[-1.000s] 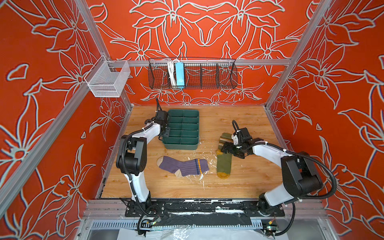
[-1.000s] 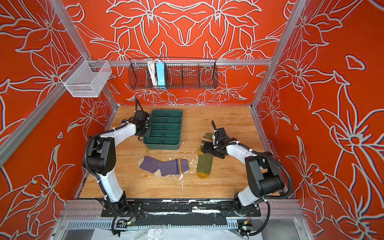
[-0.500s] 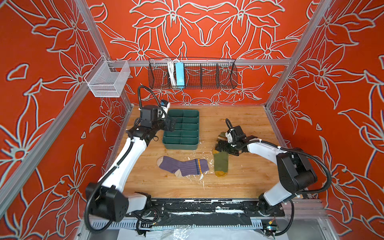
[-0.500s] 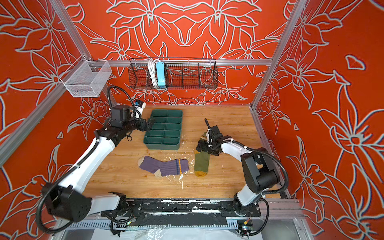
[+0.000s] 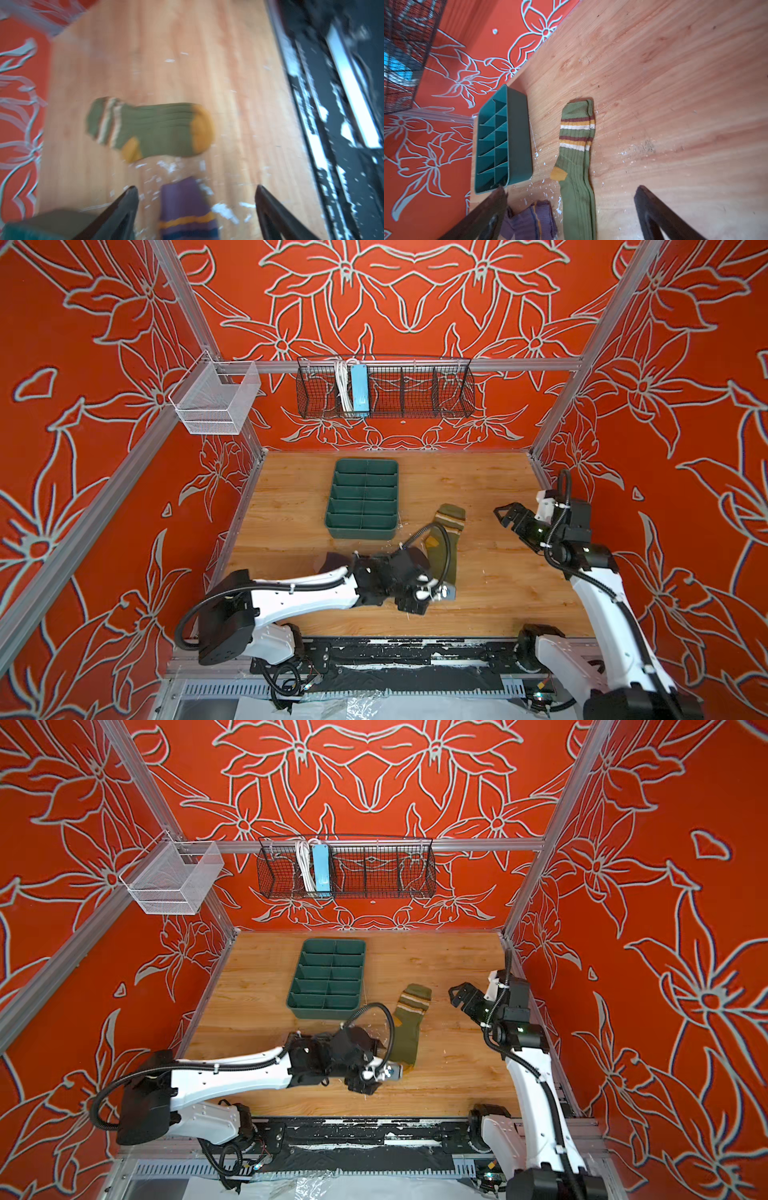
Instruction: Roll the socks
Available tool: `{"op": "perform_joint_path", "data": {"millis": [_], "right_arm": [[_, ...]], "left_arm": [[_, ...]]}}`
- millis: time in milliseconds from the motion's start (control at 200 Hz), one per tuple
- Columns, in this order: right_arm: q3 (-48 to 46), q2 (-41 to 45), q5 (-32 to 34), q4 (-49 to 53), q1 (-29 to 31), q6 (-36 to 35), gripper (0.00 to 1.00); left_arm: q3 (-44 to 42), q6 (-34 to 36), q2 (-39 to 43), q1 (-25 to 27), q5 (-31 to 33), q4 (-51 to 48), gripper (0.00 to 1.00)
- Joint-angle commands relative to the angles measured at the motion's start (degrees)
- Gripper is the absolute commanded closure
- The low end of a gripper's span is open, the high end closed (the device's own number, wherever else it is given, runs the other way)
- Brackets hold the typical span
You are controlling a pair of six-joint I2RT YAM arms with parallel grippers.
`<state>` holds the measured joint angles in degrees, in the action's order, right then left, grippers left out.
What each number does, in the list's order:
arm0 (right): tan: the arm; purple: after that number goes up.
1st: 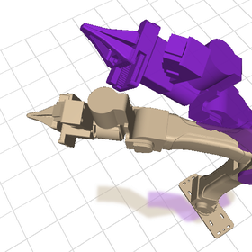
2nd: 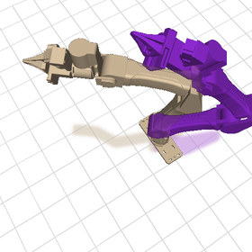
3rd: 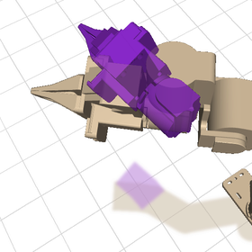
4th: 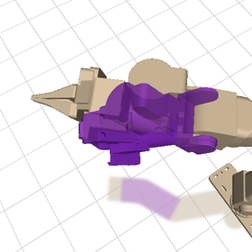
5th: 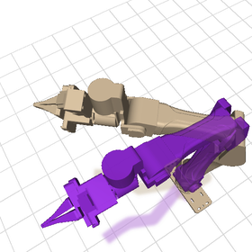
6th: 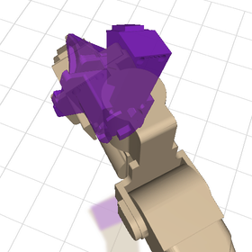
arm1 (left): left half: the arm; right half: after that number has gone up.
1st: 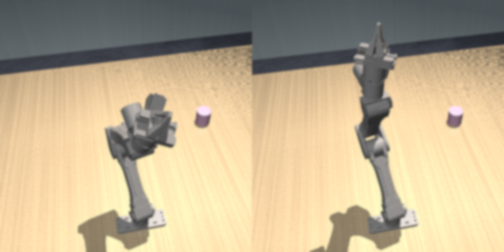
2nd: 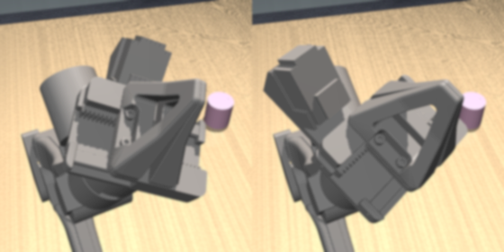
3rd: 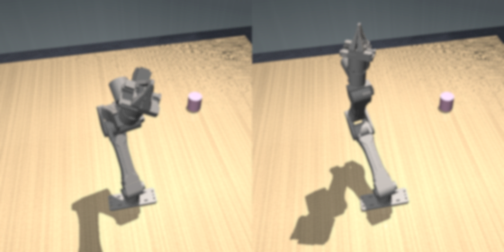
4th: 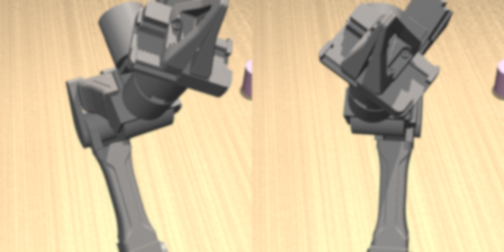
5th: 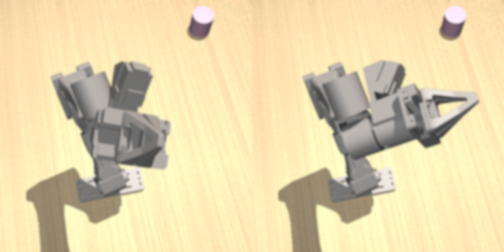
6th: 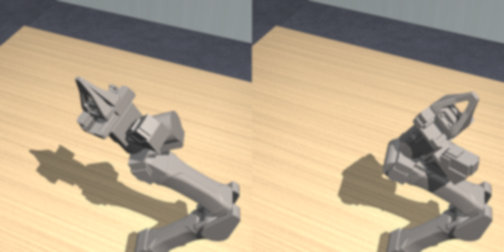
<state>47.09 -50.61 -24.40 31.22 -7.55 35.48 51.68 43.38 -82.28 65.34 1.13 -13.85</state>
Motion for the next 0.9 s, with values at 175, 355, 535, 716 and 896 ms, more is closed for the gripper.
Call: {"op": "perform_joint_path", "data": {"millis": [175, 355, 535, 716, 896], "right_arm": [[-2.07, 0.0, -3.37, 4.89, -1.57, 0.8, 0.02], [-1.14, 0.32, -3.26, 5.66, -1.69, -0.14, 0.02], [-1.09, 1.55, -2.5, 6.89, -1.83, -1.2, 0.02], [-0.64, 2.28, -3.27, 7.91, -1.9, -2.02, 0.02], [0.98, 2.33, -1.32, 11.14, -1.85, -6.92, 0.02]], "left_arm": [[-0.6, -3.71, -10.71, 2.6, 4.53, 12.55, 0.17], [2.81, -4.01, -17.39, 2.69, 7.93, 14.1, 0.25], [5.42, -4.74, -21.72, 2.69, 9.6, 13.35, 0.42], [6.78, -6.32, -24.38, 2.6, 8.79, 12.96, 0.7], [8.13, -9.84, -23.53, 0.29, 4.23, 9.48, 0.89]]}}
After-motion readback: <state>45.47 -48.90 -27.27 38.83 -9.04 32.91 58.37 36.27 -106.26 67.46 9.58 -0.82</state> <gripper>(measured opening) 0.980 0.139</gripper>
